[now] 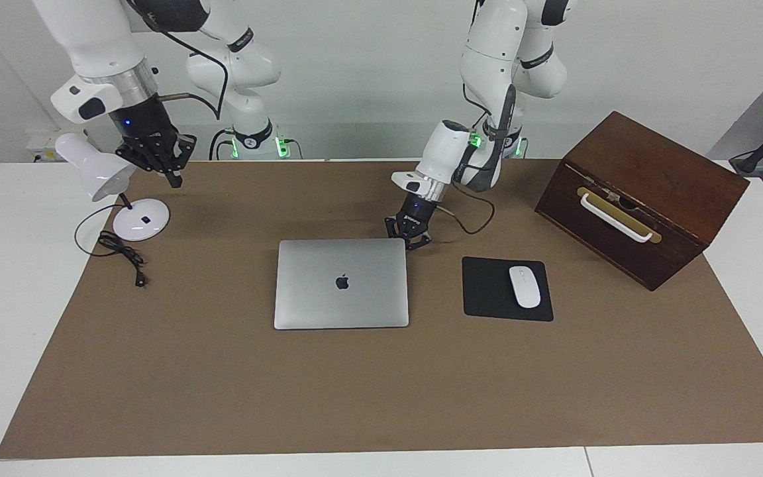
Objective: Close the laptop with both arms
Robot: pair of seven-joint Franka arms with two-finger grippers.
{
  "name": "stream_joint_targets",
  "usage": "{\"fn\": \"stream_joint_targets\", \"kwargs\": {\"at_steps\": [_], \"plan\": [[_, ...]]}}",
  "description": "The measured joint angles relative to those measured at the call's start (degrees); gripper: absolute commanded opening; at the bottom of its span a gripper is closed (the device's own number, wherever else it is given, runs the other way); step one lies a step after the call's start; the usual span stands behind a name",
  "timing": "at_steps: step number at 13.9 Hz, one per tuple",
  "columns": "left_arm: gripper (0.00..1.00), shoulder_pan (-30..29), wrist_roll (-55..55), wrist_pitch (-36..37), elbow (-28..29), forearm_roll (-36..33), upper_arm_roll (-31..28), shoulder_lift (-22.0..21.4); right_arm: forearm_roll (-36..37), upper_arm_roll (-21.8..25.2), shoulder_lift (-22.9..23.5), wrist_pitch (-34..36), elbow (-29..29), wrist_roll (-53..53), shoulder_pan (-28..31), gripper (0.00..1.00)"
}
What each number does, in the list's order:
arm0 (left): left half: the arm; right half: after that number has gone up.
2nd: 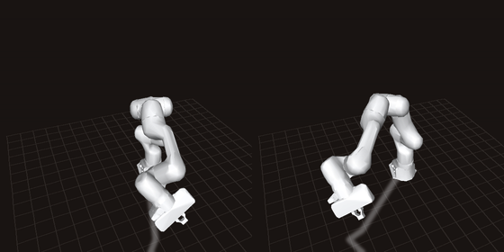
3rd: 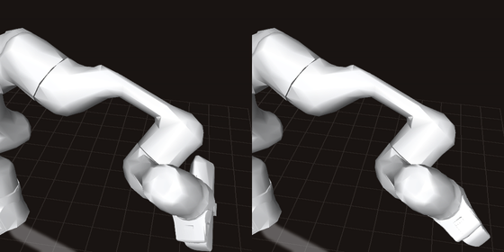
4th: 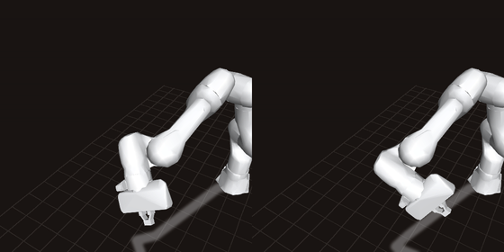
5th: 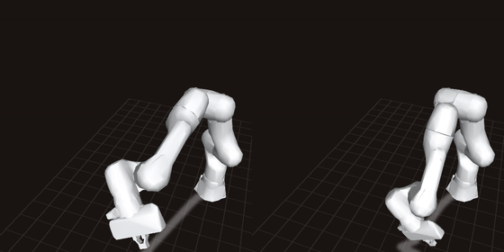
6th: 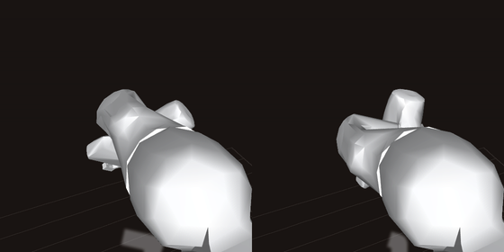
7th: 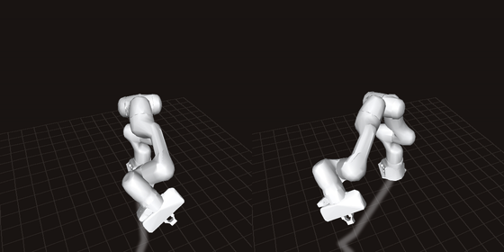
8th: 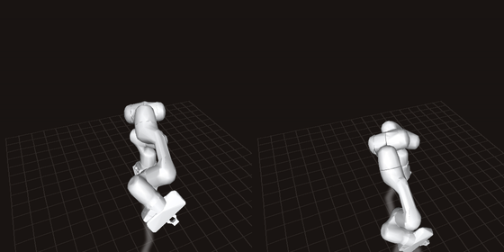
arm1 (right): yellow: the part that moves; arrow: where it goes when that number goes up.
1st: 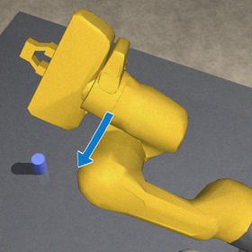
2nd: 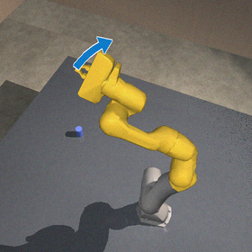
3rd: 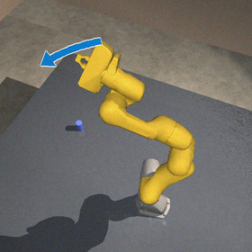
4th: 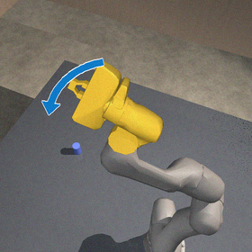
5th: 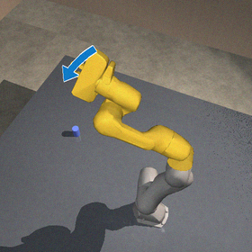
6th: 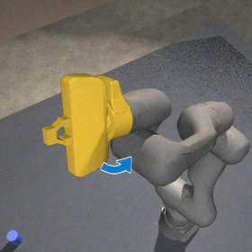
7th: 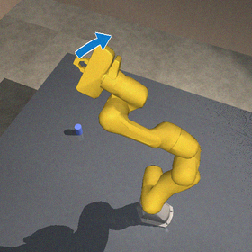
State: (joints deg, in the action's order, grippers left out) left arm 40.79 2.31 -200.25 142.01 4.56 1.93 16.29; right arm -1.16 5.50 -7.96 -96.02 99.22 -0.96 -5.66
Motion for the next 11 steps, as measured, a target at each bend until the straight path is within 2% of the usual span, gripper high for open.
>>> {"fn": "stream_joint_targets", "kwargs": {"at_steps": [1,2,3,4,5,11], "plan": [[0.00,0.0,0.0,0.3,-0.1,0.0,0.0,-0.1,0.1,0.1,-0.4,0.5,0.0,0.0,0.5,0.00],[0.00,0.0,0.0,0.7,-0.1,0.0,0.0,-0.2,0.2,0.1,-0.5,0.7,0.0,0.0,1.1,0.08],[0.00,0.0,0.0,1.2,-0.1,0.0,0.1,-0.4,0.2,0.1,-0.5,1.0,0.0,0.0,1.6,0.31],[0.00,0.0,0.1,1.6,-0.1,0.0,0.2,-0.5,0.3,0.1,-0.5,1.2,0.1,0.0,1.9,0.86],[0.00,0.0,0.1,1.9,-0.1,0.0,0.3,-0.7,0.5,0.1,-0.5,1.2,0.1,0.0,2.2,1.00],[0.00,0.0,0.2,5.0,1.3,0.0,0.8,-2.9,1.0,0.1,-0.5,-0.2,0.0,0.0,3.2,1.00]]}}
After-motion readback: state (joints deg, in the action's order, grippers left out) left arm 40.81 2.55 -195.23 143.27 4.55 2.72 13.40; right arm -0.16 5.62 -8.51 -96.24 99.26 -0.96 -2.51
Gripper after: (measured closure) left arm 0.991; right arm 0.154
